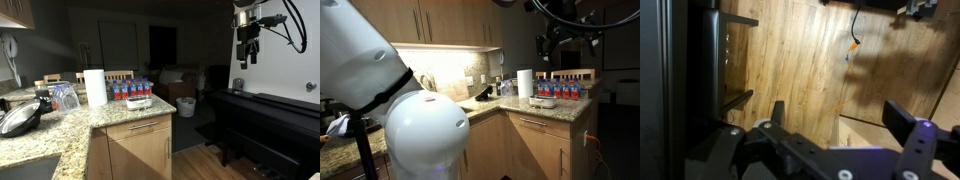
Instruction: Open the top drawer
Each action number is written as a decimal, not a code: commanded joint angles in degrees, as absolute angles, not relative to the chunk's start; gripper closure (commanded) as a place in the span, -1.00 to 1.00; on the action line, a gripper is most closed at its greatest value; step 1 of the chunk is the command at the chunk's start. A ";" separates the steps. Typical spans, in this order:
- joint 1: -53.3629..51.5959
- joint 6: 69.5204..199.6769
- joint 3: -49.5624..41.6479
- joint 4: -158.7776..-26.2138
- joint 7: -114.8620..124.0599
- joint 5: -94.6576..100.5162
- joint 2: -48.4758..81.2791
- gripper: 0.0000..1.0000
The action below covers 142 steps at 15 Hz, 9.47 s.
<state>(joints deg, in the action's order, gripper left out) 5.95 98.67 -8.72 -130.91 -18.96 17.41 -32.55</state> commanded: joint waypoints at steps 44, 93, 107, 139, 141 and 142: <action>-11.88 98.47 10.46 -126.55 -61.53 17.32 -2.06 -1.00; -11.06 163.60 2.68 -132.61 -31.45 34.98 17.63 -1.00; -5.51 158.59 6.17 -121.88 -36.81 25.54 29.29 -1.00; -69.12 190.54 -63.98 -103.47 34.18 79.56 63.42 -1.00; -68.96 189.70 -64.53 -100.67 35.19 78.68 66.65 -1.00; -68.40 189.82 -64.00 -100.06 34.78 78.80 67.24 -1.00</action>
<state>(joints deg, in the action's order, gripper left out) -69.10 190.23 -63.77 -103.09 34.18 79.39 63.79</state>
